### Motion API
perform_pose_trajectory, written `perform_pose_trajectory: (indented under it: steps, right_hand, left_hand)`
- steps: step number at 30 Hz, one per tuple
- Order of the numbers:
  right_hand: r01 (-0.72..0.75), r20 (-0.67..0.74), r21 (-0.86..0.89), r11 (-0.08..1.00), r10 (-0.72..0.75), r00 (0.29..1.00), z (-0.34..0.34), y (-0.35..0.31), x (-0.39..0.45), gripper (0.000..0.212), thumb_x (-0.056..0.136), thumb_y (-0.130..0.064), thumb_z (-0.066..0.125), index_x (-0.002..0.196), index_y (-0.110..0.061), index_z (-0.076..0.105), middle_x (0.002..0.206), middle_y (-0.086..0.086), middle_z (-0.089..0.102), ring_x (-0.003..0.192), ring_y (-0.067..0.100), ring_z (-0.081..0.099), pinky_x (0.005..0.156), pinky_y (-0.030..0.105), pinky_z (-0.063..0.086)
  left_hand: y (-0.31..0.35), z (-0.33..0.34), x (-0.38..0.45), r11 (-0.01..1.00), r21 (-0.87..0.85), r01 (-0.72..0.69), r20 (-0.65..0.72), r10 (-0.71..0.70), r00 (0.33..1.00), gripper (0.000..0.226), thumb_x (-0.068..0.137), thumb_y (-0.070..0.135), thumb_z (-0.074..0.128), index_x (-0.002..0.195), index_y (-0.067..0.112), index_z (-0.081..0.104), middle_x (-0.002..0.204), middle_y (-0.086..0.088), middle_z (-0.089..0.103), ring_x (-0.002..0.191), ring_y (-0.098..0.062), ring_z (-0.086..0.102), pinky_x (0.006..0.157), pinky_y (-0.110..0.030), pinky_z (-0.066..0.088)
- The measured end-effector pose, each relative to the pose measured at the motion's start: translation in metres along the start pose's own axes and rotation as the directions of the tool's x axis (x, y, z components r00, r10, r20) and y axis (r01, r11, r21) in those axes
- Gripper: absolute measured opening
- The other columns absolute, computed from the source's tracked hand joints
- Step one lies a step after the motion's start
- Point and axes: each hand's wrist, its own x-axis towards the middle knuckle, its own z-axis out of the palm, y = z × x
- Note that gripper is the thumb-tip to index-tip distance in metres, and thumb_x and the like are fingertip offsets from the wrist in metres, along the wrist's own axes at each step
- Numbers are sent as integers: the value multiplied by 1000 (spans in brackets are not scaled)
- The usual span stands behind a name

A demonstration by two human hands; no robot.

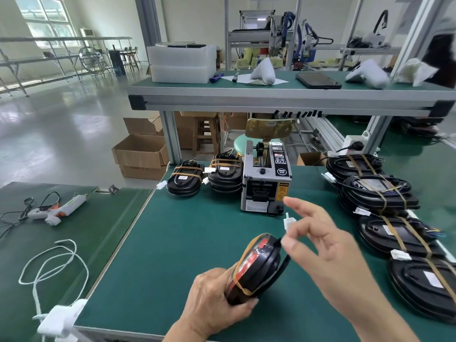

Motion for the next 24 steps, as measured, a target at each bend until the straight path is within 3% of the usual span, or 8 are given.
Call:
perform_pose_trajectory:
  steps: [3,6,11,14,18,24]
  right_hand:
    - [-105,58,-70,992,109,992,8,15,5,2,89,-27,74,88,-26,73,144,-37,47,138,-8,45,120,42,35]
    - [-157,108,-96,983,167,980,10,24,6,3,94,-25,72,92,-26,73,138,-39,50,137,-3,49,118,46,38]
    - [-180,119,-160,971,200,973,6,20,9,10,91,-36,70,87,-27,72,132,-35,56,103,16,70,102,53,50]
    - [-184,133,-147,972,203,970,6,21,11,11,89,-38,70,87,-27,72,133,-32,56,107,16,70,104,53,50]
    - [-183,111,-142,973,199,974,7,26,11,10,89,-37,71,87,-28,73,130,-35,57,116,2,65,106,46,48]
    - [-213,44,-123,969,220,975,11,31,9,4,90,-26,74,88,-25,77,126,-36,59,116,3,66,106,44,49]
  left_hand:
    - [0,-1,-1,1000,-7,14,21,-14,1000,41,69,45,82,99,32,57,60,8,56,52,-13,50,53,-20,44]
    - [0,0,0,1000,-6,23,23,-23,999,42,70,46,83,100,33,57,60,8,57,52,-13,51,53,-21,47]
    - [1,0,0,1000,-3,20,19,-20,1000,43,70,47,83,102,33,57,60,8,58,52,-14,53,52,-21,48]
    - [1,0,0,1000,0,16,12,-16,1000,42,70,47,83,100,33,56,59,8,57,51,-15,52,51,-22,48]
    - [1,-1,0,1000,10,7,7,-7,1000,42,70,47,82,99,33,55,59,7,56,51,-16,51,51,-22,48]
    - [1,-1,0,1000,19,10,10,-10,1000,44,70,49,82,101,33,56,60,7,57,52,-15,51,51,-22,46]
